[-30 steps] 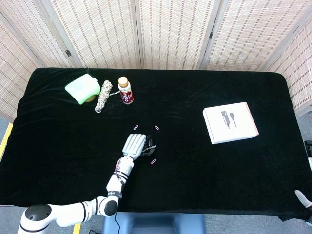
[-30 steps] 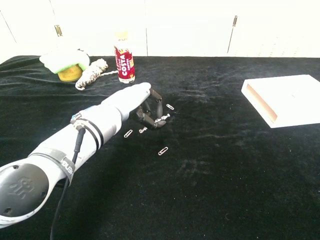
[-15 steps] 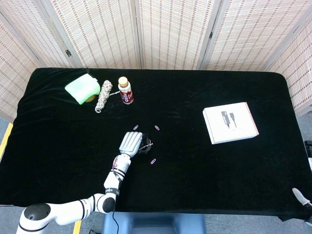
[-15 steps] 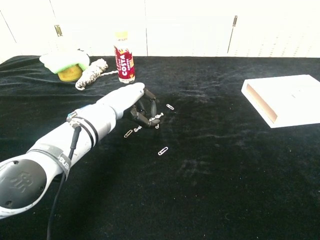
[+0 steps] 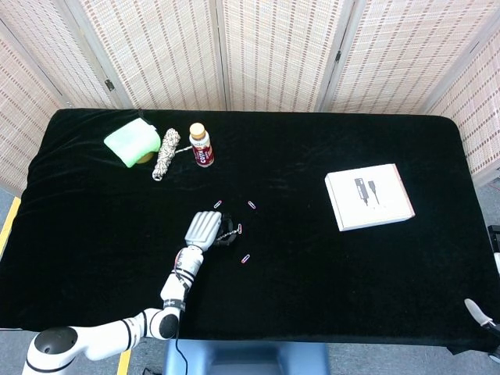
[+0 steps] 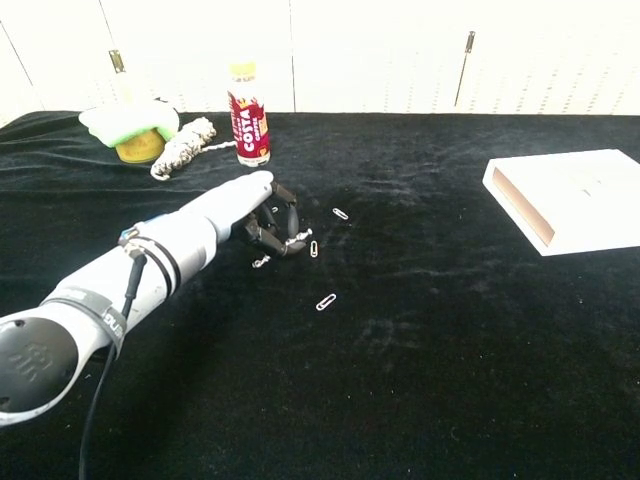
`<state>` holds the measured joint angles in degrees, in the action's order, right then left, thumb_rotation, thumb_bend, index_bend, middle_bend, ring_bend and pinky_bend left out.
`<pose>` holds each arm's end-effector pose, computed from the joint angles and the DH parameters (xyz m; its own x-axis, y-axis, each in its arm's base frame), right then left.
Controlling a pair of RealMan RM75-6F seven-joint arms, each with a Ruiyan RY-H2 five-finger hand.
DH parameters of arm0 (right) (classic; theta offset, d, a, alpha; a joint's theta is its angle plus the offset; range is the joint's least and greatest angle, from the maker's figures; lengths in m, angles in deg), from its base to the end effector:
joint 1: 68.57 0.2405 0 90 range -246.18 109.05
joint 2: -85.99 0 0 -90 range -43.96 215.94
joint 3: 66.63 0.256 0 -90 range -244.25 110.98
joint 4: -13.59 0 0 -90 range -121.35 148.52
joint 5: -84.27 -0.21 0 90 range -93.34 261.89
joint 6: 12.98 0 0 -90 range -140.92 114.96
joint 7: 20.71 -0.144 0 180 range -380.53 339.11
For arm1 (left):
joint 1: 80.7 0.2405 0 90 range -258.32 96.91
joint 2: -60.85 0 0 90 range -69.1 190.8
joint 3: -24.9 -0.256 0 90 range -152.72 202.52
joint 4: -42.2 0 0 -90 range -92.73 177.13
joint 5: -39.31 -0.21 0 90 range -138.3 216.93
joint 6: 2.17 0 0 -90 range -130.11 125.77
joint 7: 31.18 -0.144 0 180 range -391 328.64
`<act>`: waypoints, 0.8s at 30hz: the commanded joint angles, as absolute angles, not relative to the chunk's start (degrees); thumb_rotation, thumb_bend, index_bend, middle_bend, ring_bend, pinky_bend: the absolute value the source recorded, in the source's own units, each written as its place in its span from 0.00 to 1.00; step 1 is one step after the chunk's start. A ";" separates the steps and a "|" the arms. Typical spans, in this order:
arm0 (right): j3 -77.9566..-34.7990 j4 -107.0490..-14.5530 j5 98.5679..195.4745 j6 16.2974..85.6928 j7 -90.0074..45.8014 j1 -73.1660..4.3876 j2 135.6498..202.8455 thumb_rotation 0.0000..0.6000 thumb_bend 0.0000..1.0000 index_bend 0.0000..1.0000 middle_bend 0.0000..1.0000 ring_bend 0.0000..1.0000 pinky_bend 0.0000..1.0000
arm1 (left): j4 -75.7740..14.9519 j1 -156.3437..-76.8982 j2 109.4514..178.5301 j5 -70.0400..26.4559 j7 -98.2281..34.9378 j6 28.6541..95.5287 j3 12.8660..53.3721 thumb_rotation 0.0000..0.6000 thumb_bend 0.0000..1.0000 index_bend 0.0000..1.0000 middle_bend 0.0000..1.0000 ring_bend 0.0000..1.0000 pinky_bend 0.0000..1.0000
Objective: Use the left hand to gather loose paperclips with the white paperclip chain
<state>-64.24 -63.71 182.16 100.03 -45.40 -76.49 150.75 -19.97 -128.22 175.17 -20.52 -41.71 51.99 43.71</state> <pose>-0.3253 -0.0937 0.2223 0.1883 0.3095 0.9321 -0.9550 -0.1638 0.2473 -0.0959 0.3574 -0.1141 0.1323 0.3160 0.9395 0.9707 -0.2332 -0.0583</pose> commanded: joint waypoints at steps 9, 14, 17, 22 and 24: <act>-64.23 -63.42 182.49 100.05 -46.16 -76.50 150.61 1.00 0.21 0.00 0.00 0.00 0.00 | -26.47 -126.96 174.39 -21.67 -43.82 55.99 43.26 1.00 0.56 0.85 1.00 1.00 1.00; -64.34 -62.54 183.46 101.90 -47.31 -77.04 150.57 1.00 0.21 0.00 0.00 0.00 0.00 | -31.25 -126.07 175.34 -20.53 -47.42 58.50 42.56 1.00 0.56 0.85 1.00 1.00 1.00; -64.77 -60.88 184.68 103.71 -50.48 -77.41 150.67 1.00 0.21 0.00 0.00 0.00 0.00 | -32.30 -125.91 176.41 -19.93 -48.49 59.00 42.25 1.00 0.56 0.85 1.00 1.00 1.00; -64.74 -58.28 184.38 105.72 -53.43 -78.28 151.23 1.00 0.21 0.00 0.00 0.00 0.00 | -31.01 -126.51 179.25 -20.14 -49.20 58.80 41.58 1.00 0.56 0.85 1.00 1.00 1.00; -64.84 -57.54 184.36 106.66 -54.31 -78.81 151.50 1.00 0.21 0.00 0.00 0.00 0.00 | -29.83 -126.87 180.15 -20.40 -48.99 58.42 41.61 1.00 0.56 0.85 1.00 1.00 1.00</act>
<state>-64.74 -58.32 184.37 105.82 -53.41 -78.22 151.14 -30.60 -126.55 179.46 -20.17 -49.01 58.71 41.73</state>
